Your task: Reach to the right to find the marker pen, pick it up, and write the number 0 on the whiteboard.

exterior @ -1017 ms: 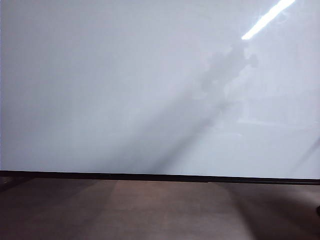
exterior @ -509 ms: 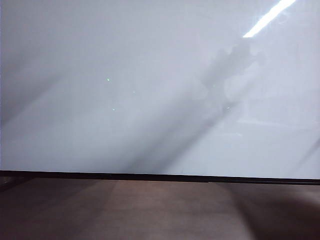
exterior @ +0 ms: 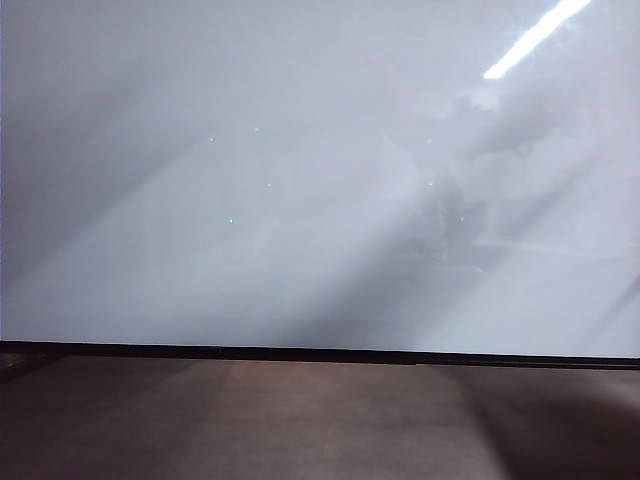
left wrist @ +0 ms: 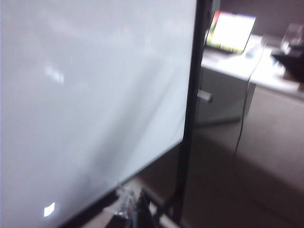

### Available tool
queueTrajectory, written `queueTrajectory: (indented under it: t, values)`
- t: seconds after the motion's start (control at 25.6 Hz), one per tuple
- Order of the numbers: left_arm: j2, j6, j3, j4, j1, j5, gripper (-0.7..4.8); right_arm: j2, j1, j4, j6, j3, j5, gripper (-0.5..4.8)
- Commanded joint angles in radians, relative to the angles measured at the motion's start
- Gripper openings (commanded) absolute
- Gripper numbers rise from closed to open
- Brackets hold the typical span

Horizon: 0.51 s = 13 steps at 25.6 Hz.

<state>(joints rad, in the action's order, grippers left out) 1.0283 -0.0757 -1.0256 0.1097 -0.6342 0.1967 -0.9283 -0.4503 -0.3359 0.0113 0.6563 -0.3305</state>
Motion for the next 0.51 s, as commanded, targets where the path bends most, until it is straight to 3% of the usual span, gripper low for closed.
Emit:
queueTrajectory:
  t: [0.04,0.23,0.51]
  values:
    - [0.087,-0.023,-0.054,0.073,0.005,-0.001,-0.05,-0.112,0.0,-0.069,0.02,0.005,0.004,4.41]
    - [0.213,-0.029,-0.093,0.076,0.004,0.055,-0.05,-0.242,0.001,-0.178,0.018,0.005,0.018,4.41]
    - [0.4,-0.03,-0.108,-0.007,-0.026,0.09,-0.05,-0.552,0.005,-0.572,0.006,0.005,0.013,4.41]
